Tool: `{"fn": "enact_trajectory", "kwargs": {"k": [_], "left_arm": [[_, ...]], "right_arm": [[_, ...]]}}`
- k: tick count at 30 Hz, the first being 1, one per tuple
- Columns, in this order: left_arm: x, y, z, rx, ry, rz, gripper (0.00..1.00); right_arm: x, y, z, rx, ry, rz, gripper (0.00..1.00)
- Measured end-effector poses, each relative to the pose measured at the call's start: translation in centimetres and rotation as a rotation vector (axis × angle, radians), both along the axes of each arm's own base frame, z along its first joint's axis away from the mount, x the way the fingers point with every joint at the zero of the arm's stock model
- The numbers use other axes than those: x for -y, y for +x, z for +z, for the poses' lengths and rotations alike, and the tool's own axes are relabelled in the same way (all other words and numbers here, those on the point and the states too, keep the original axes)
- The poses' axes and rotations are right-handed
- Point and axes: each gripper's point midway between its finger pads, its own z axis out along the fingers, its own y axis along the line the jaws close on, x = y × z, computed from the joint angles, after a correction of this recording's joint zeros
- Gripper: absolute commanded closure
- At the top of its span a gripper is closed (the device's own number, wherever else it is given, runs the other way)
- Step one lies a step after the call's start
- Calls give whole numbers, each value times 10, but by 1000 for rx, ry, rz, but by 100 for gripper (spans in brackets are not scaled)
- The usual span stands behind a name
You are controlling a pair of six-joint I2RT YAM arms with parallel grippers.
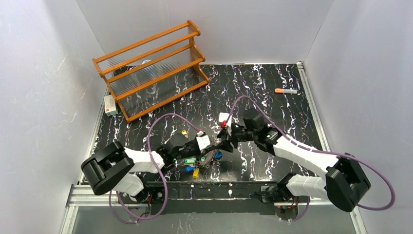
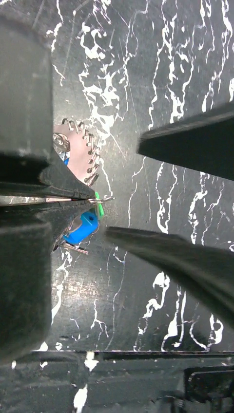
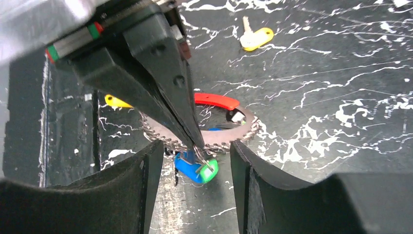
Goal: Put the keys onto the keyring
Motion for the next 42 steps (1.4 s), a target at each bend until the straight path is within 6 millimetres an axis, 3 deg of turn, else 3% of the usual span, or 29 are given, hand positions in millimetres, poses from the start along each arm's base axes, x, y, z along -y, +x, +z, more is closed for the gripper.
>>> {"fn": "enact_trajectory", "kwargs": {"k": [5,8,15,21,33,42], "left_arm": [[-10,-1,20,-2,-102,68,100],[-18,-3,29,4,-176,102,100],[-26,-8,47,17,-306,127,100],[-26,-9,56,24,-346,122,100],[-27,-11,57,23,-360,118,100],[-27,-12,57,22,-359,118,100]], "right_arm": [[9,7,24,3,139,-22,49],[12,4,28,-15,185,-2,54],[8,-10,37,-36,258,84,54],[4,-19,45,-36,304,159,65],[-7,-19,30,-106,320,218,72],[-11,-18,23,-144,325,232,63]]}}
